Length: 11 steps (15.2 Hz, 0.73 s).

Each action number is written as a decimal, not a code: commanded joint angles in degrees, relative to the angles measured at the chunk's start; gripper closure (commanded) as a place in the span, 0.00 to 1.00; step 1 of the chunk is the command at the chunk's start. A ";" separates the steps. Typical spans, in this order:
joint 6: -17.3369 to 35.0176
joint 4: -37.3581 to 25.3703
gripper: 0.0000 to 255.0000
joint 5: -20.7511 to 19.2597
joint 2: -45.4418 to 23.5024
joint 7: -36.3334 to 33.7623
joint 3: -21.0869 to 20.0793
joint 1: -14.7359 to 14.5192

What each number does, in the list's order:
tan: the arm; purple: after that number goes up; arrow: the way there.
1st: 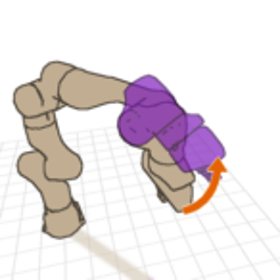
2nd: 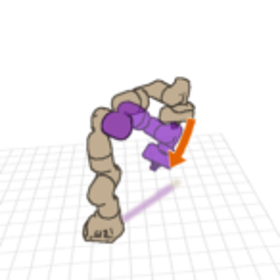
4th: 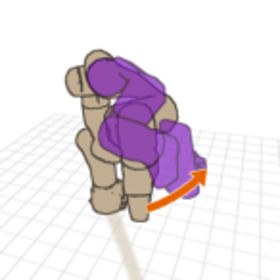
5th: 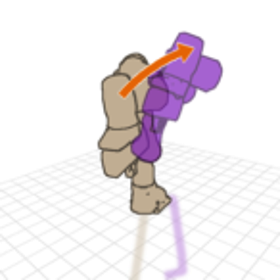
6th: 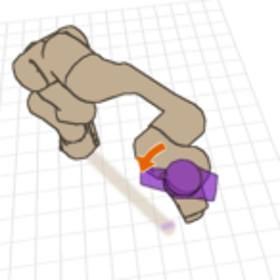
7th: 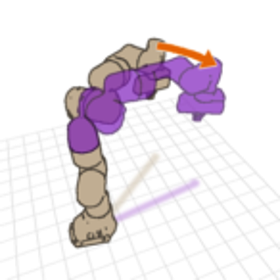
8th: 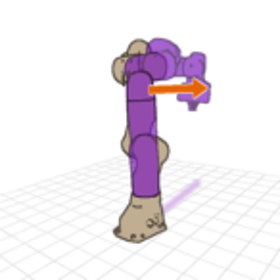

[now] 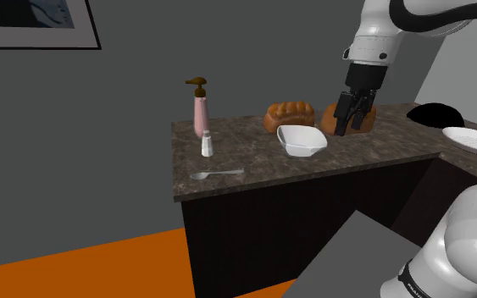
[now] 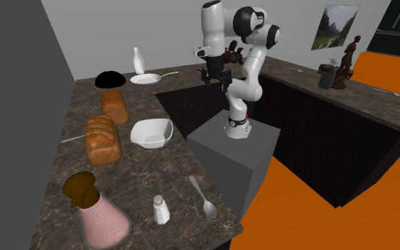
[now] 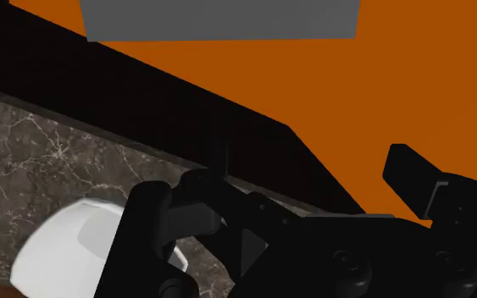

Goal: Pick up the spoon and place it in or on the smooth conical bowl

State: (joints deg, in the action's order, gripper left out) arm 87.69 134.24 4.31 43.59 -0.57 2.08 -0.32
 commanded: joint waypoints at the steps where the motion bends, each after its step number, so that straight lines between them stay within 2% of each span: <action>1: 0.00 0.00 0.00 0.00 0.00 0.00 0.00 0.00; 11: 11.65 -8.71 0.00 -4.29 -22.17 10.69 -1.76 -4.38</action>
State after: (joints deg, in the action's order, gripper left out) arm 98.51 126.72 0.45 23.60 9.18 0.67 -4.24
